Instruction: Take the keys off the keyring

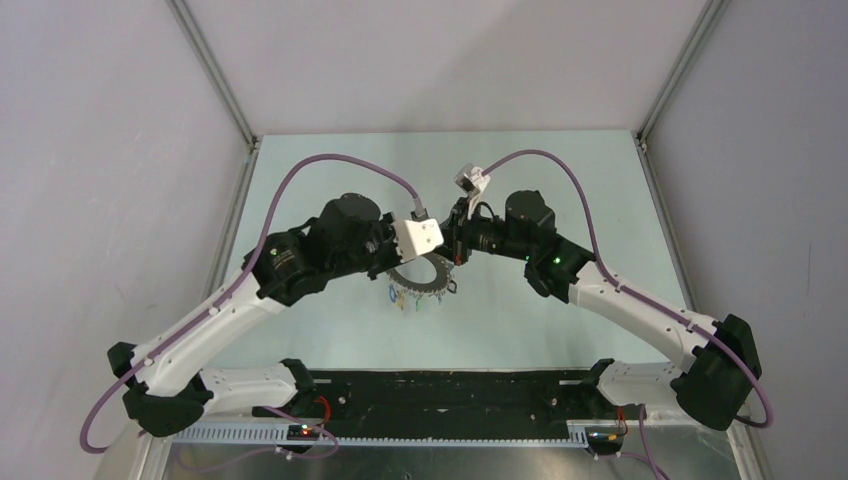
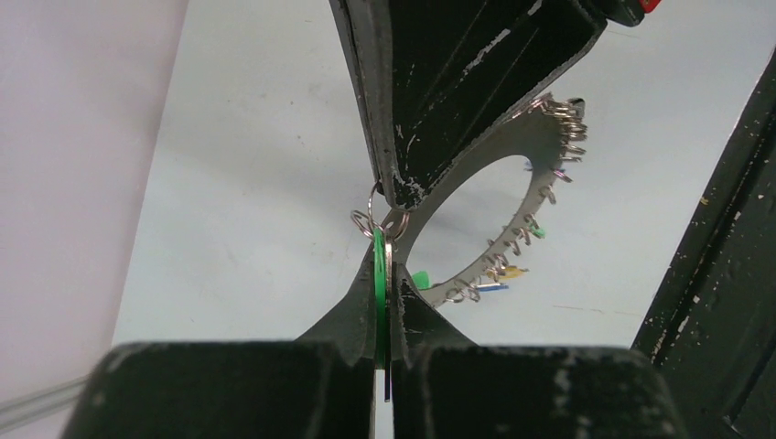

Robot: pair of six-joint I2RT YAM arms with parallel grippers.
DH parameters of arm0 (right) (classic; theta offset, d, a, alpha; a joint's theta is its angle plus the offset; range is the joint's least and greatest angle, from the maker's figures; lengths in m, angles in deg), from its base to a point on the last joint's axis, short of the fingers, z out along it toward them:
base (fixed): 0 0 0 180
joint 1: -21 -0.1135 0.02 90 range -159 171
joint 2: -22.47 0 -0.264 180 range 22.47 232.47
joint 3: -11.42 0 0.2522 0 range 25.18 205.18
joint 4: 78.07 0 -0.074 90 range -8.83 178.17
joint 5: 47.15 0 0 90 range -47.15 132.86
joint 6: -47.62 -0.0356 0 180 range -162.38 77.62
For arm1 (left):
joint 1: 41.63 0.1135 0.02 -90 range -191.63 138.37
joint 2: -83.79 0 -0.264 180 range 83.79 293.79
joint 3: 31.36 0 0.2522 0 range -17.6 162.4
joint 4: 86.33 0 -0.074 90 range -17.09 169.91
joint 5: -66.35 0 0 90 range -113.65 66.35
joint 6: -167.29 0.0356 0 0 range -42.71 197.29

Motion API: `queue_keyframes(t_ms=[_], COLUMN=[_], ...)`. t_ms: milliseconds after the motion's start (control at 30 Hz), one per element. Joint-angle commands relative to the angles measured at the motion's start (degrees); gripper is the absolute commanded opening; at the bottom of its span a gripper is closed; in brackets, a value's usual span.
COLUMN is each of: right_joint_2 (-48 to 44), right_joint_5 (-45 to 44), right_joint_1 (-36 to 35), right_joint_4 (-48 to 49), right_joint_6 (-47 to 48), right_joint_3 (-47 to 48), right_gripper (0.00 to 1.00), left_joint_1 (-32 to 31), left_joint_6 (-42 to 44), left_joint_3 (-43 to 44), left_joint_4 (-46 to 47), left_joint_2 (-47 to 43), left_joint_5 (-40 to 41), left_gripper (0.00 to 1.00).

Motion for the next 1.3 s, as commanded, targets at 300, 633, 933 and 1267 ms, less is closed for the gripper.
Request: queue_keyframes(t_ms=[300,633,933,1267], right_joint_2=[-3.3,-6.01,-6.46,-5.47], right_joint_5=[-17.05,-25.53,-26.53,-22.44], right_joint_1=[0.05,-0.35,-0.17,-3.58], right_joint_4=[-1.27,1.29,1.38,2.76], right_joint_6=[-25.41,-32.37,-35.46,-22.92], right_joint_3=[1.32,-1.87,-2.29,-2.27], right_gripper=[0.0,0.0,0.0,0.0], left_joint_1=[-0.74,-1.04,-1.31,-1.33], left_joint_6=[0.04,-2.86,-3.69,-4.93], left_joint_3=[-7.47,-13.64,-16.42,-14.92], left_joint_4=[12.93,18.01,19.73,20.25], left_joint_2=[-6.02,-9.27,-9.98,-9.83], left_joint_5=[-1.62,-1.8,-1.96,3.66], left_gripper=[0.0,0.0,0.0,0.0])
